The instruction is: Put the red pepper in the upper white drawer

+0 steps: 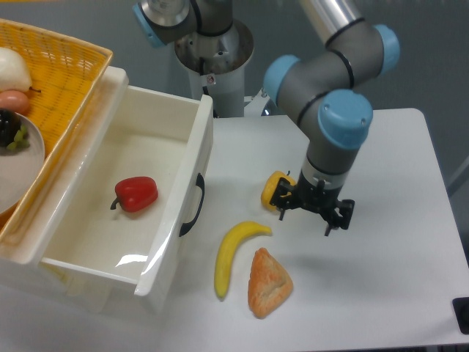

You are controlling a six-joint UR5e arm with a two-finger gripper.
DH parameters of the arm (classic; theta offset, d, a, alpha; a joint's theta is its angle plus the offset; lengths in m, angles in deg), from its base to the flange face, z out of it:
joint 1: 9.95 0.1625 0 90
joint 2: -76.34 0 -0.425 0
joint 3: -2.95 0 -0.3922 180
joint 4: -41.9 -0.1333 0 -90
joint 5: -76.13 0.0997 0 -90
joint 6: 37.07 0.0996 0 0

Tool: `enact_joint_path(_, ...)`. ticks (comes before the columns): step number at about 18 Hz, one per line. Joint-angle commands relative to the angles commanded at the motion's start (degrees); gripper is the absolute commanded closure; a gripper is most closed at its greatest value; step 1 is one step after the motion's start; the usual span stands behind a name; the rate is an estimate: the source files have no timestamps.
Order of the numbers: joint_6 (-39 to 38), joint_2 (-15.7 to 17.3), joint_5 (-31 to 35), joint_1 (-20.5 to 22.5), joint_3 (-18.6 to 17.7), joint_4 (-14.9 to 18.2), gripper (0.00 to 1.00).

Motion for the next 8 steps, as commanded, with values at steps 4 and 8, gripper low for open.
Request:
enact_joint_path(4, 11.03, -2.54, 4.58, 0.45, 0.00, -0.08, 0.00)
enact_joint_path(8, 11.21, -5.36, 8.19, 1.59, 0.53, -0.70, 0.00)
